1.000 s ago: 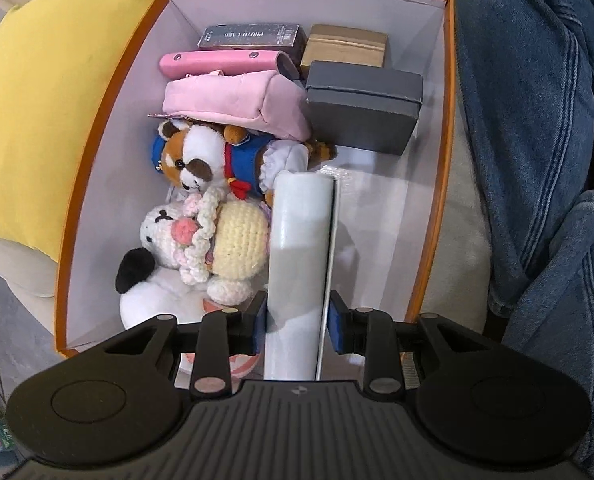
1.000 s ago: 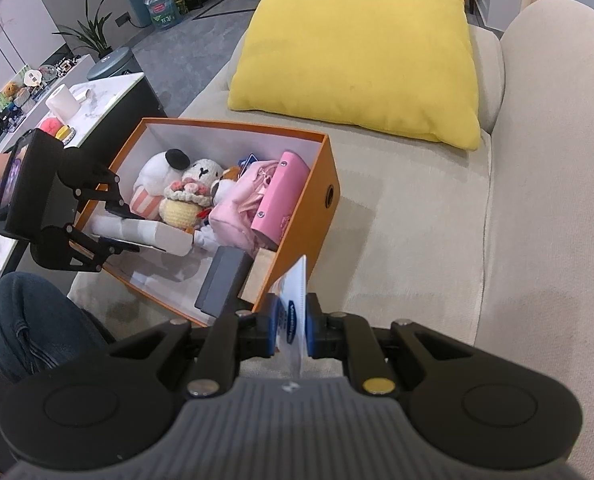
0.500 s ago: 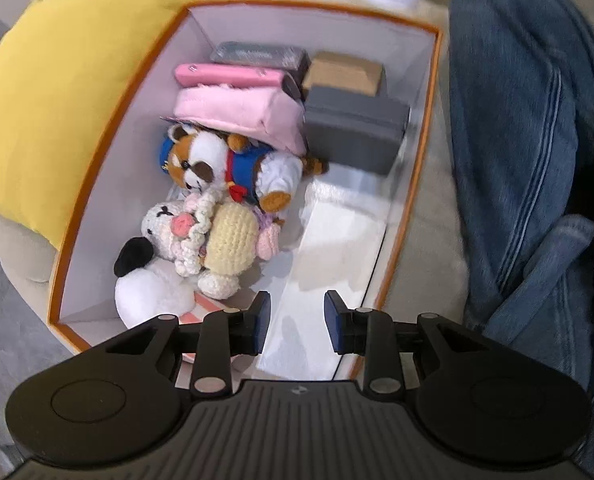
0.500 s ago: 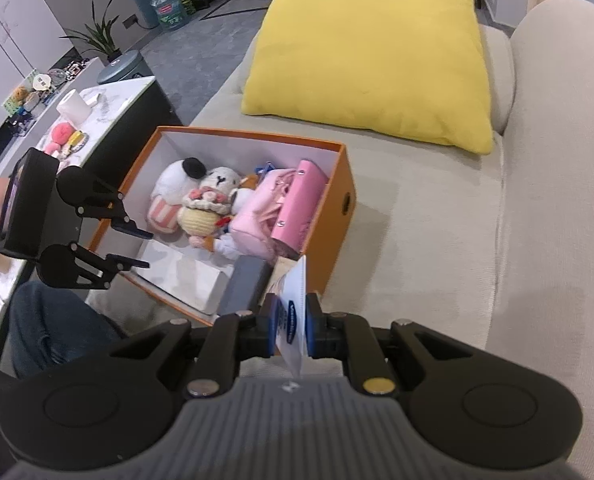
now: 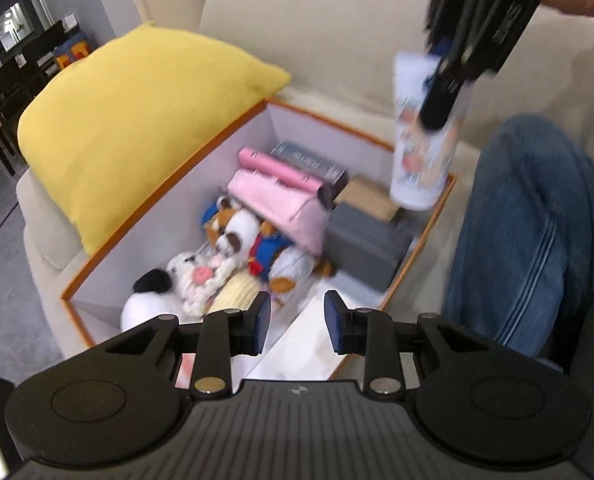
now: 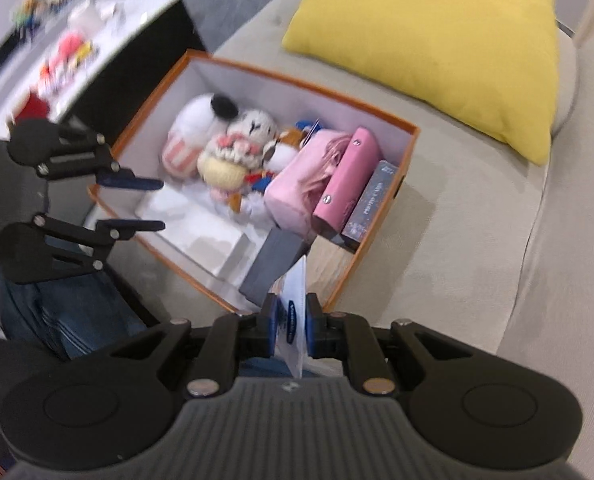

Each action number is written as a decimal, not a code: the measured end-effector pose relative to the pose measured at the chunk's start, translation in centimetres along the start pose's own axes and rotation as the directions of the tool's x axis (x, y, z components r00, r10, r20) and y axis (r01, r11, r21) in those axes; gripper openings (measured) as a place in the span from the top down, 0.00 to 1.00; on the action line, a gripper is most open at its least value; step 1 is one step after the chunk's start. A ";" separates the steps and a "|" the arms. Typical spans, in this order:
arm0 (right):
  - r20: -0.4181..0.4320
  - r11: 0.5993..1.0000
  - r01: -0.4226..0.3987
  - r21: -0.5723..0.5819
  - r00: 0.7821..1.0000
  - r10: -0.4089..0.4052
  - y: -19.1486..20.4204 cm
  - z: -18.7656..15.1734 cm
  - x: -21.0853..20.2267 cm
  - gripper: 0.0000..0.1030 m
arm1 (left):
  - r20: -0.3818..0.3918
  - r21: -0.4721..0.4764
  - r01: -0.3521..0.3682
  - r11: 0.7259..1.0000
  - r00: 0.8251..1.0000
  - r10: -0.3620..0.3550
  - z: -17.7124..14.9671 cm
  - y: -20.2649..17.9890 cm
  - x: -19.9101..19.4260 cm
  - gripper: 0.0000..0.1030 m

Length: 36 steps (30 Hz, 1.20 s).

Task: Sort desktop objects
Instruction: 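Lower the lotion tube into the orange box and open the right tool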

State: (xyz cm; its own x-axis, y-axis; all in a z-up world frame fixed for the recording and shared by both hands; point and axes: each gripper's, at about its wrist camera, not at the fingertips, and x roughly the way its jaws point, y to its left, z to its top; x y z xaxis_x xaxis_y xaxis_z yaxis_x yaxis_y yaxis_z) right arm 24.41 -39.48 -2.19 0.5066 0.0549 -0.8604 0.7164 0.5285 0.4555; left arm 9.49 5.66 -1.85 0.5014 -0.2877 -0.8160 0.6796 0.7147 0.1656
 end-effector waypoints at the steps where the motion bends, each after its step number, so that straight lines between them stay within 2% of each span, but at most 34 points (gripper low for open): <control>1: -0.025 0.999 0.014 -0.031 1.000 -0.015 0.5 0.5 0.5 0.86 | 0.018 -0.008 0.004 1.000 1.000 -0.004 0.0 -0.3 0.1 0.66; 8: -0.179 0.967 0.043 -0.251 0.980 -0.090 2.9 2.4 3.2 0.86 | 0.074 -0.119 0.039 0.992 0.997 -0.030 -0.3 -0.5 1.4 0.66; 16: -0.349 0.919 -0.041 -0.393 0.931 -0.107 3.7 3.1 6.6 0.87 | 0.107 -0.188 0.083 0.979 0.992 -0.063 -0.5 -0.1 2.1 0.66; 23: -0.406 0.884 -0.080 -0.460 0.905 -0.129 3.8 3.2 8.5 0.87 | 0.098 -0.225 0.157 0.962 0.986 -0.138 -0.3 -0.2 3.5 0.67; 29: -0.431 0.859 -0.103 -0.501 0.891 -0.144 4.2 3.1 10.1 0.87 | 0.100 -0.298 0.249 0.921 0.968 -0.230 -0.1 0.0 5.2 0.70; 36: -0.456 0.841 -0.131 -0.525 0.877 -0.149 4.3 2.8 11.9 0.87 | 0.099 -0.327 0.272 0.905 0.962 -0.253 -0.3 0.0 6.0 0.73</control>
State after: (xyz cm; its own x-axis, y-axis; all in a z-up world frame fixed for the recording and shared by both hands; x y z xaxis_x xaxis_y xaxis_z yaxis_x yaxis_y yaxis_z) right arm 34.81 -38.91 -9.86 0.1190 0.3564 -0.9267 0.2848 0.8819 0.3757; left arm 12.32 4.08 -6.88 0.3634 -0.5206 -0.7726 0.5764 0.7772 -0.2526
